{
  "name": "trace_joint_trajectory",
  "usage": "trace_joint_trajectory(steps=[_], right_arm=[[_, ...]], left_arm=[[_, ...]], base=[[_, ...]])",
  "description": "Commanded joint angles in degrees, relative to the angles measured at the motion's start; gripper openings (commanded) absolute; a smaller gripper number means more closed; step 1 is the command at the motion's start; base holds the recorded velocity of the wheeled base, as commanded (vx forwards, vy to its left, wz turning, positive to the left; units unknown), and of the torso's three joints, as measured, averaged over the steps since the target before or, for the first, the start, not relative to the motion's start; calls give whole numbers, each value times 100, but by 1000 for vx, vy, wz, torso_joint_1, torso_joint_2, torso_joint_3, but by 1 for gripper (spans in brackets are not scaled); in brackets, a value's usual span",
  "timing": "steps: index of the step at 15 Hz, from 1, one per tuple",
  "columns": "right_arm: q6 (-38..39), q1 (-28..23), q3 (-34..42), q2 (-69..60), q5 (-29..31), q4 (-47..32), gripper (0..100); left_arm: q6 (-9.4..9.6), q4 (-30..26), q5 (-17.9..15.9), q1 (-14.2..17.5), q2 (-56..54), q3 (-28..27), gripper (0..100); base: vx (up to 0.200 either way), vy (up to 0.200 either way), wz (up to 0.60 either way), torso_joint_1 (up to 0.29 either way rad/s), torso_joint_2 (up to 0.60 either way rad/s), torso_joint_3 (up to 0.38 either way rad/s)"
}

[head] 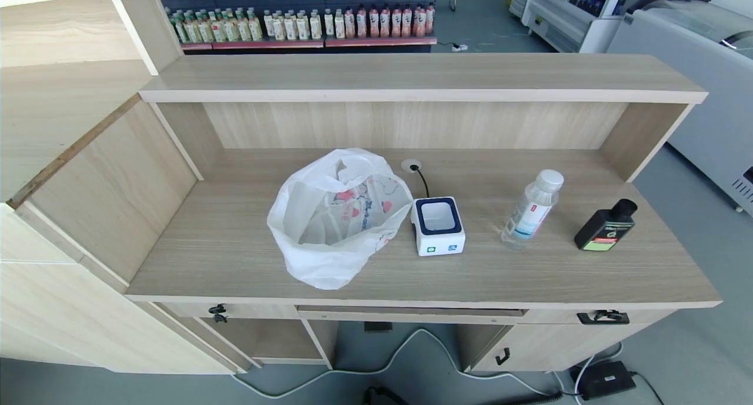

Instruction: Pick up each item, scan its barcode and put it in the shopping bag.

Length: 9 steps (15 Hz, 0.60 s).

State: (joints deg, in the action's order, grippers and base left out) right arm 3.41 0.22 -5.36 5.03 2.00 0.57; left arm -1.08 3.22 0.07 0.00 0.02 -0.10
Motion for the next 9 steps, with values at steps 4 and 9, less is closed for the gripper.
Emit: trace_joint_trajectory(steps=[4,9], right_arm=[[335,-312,-2346,5570,248,1991,0],[168,-66,-2417,7644,240,3933,100]], left_arm=[[-6,-5,1,0,-2,1,100],[-6,3,1,0,-2,1,100]], base=[[0,0,0,0,0,0],[0,0,0,0,0,0]])
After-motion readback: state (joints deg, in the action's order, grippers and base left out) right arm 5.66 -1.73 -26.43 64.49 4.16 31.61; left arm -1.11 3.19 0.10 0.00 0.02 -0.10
